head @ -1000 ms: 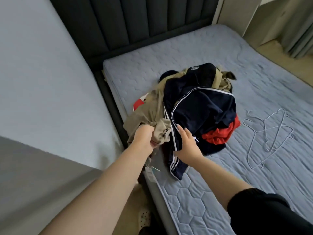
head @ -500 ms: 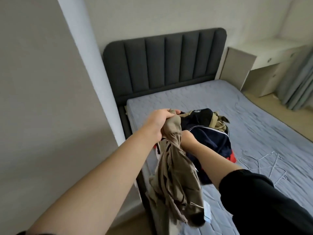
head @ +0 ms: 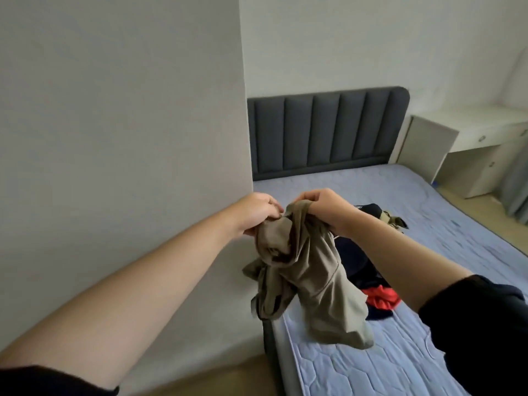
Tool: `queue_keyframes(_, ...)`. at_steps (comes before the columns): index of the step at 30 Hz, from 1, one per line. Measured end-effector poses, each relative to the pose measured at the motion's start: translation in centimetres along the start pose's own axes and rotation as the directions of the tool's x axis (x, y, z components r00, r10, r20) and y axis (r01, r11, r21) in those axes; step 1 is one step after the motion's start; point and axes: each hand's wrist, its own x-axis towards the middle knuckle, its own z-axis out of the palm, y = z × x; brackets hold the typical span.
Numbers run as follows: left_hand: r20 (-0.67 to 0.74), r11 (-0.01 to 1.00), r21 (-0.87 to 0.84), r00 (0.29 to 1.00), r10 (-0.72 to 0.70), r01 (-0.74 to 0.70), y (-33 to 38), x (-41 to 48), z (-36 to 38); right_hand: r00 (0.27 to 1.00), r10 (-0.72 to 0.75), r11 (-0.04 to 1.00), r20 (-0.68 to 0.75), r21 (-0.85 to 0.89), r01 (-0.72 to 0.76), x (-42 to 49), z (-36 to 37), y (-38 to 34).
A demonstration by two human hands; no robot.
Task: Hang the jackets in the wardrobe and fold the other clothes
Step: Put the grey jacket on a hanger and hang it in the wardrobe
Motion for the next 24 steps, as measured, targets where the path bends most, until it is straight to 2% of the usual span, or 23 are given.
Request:
queue_keyframes(2,-0.026,0.998,0.038,0.999,-0.039,0.04,-2.2,-3.4,-2.1,0.998,-0.021,0.996,0.057,0.086,0.016,-1.6,3.0,-2.5)
queue_keyframes(4,-0.105,0.997,-0.017,0.991,-0.077,0.075,-4.5,-7.2,-4.3,0.991,-0.048,0.987,0.128,0.156,0.028,-3.1,6.4,-5.3)
queue_keyframes(6,-0.137,0.995,-0.068,0.987,-0.083,0.074,-6.7,-11.3,-6.6,0.979,-0.089,0.987,0.183,0.149,0.062,-4.6,10.1,-7.9)
queue_keyframes(7,-0.111,0.996,-0.069,0.992,-0.068,0.06,-7.7,-13.4,-7.7,0.973,-0.113,0.986,0.203,0.14,0.085,-5.4,12.0,-9.1)
queue_keyframes(10,0.003,0.992,0.109,0.998,-0.056,0.056,-10.6,-19.5,-10.4,0.956,-0.187,0.975,0.226,0.159,0.153,-8.2,17.3,-12.0)
queue_keyframes(12,-0.009,0.962,0.254,0.995,-0.102,0.101,-12.6,-23.1,-11.6,0.934,-0.246,0.963,0.258,0.176,0.205,-10.2,20.2,-13.6)
queue_keyframes(15,-0.083,0.944,0.321,0.995,-0.047,0.072,-15.3,-27.6,-13.1,0.902,-0.283,0.959,0.326,0.087,0.27,-12.7,23.8,-15.6)
queue_keyframes(19,-0.235,0.995,0.073,0.971,-0.047,0.066,-18.2,-32.3,-14.5,0.907,-0.281,0.95,0.314,-0.042,0.309,-14.8,28.1,-17.0)
queue_keyframes(20,-0.286,0.995,0.068,0.957,-0.051,0.074,-18.7,-33.4,-14.9,0.903,-0.281,0.948,0.325,-0.051,0.314,-15.2,29.0,-17.1)
queue_keyframes(24,-0.495,0.893,0.361,0.867,-0.061,0.27,-20.6,-37.0,-16.7,0.836,-0.304,0.931,0.458,-0.042,0.361,-16.8,31.3,-17.1)
